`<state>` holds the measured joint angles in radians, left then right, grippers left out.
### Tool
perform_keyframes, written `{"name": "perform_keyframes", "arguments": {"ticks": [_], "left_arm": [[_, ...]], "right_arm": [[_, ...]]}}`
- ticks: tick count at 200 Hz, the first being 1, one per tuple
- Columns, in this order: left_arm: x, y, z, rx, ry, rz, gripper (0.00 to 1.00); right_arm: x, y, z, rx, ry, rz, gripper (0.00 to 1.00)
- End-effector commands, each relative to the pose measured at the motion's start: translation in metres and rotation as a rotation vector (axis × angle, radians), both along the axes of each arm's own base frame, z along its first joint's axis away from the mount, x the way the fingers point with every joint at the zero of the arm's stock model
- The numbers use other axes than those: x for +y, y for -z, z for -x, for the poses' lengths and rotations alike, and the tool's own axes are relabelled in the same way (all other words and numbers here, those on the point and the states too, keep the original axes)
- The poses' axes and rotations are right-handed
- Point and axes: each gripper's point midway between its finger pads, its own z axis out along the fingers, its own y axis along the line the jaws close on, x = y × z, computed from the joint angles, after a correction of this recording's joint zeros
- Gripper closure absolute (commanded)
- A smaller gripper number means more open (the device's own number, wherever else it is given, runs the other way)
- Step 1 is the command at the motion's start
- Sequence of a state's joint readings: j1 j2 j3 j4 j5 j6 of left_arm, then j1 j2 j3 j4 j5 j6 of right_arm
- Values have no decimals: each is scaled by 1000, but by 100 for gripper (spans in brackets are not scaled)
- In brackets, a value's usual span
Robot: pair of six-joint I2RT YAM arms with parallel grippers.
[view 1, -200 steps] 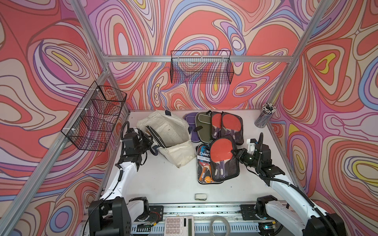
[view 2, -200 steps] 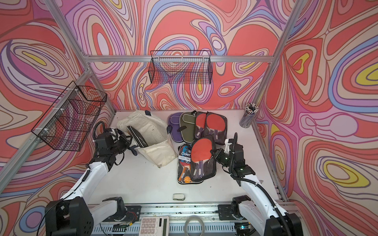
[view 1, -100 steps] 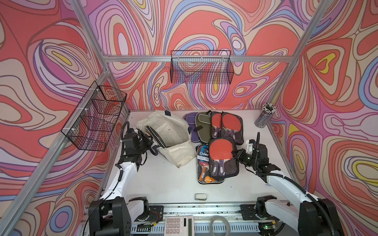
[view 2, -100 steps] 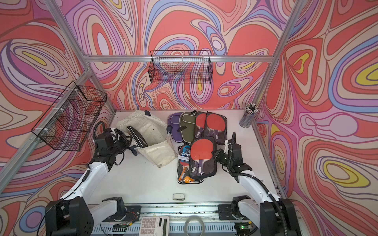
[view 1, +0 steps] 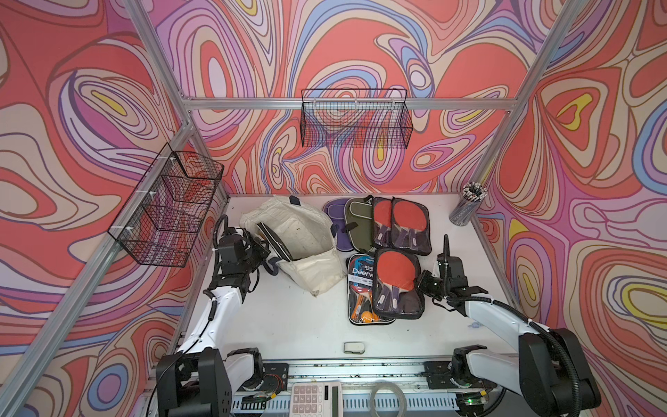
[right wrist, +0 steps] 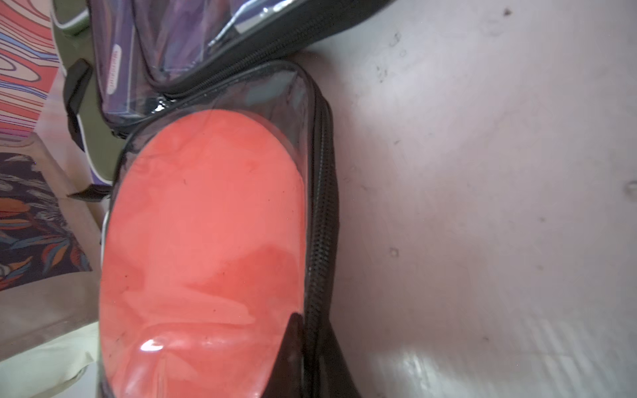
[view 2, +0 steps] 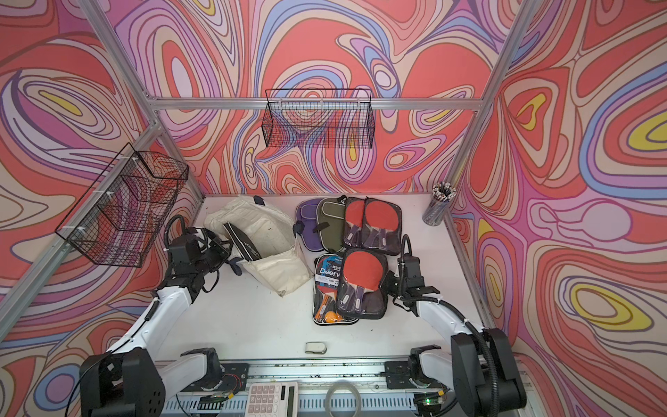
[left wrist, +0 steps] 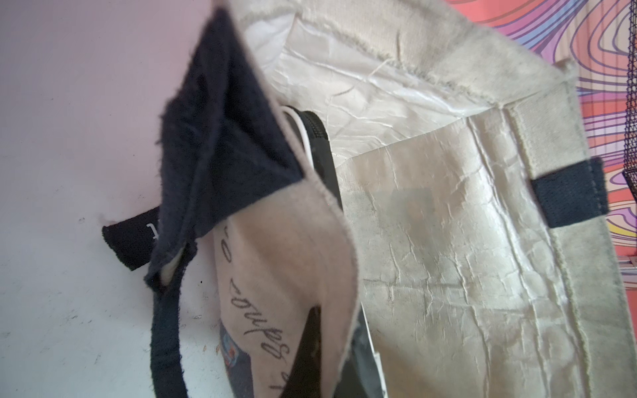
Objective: Remove the ping pong set from the canvas bag
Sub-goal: Place the ping pong set at the center of the board.
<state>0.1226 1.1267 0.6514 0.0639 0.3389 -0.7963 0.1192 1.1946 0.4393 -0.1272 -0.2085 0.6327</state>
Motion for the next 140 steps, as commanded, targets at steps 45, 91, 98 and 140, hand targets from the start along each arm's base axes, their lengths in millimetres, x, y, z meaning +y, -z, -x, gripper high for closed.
{"name": "perform_keyframes", "arguments": {"ticks": [45,91,98,140], "left_arm": [[2,4,2,4,-5,-9,100],[3,3,2,1,-6,-13,100],[3,3,2,1,-6,-15,100],[3,4,1,3,-6,-11,100]], "right_arm": [[-18,13,4,49,22,117,90],[-19,19,1,62,8,135,68],[-19,19,1,61,7,134,64],[-17,7,-5,32,4,131,45]]}}
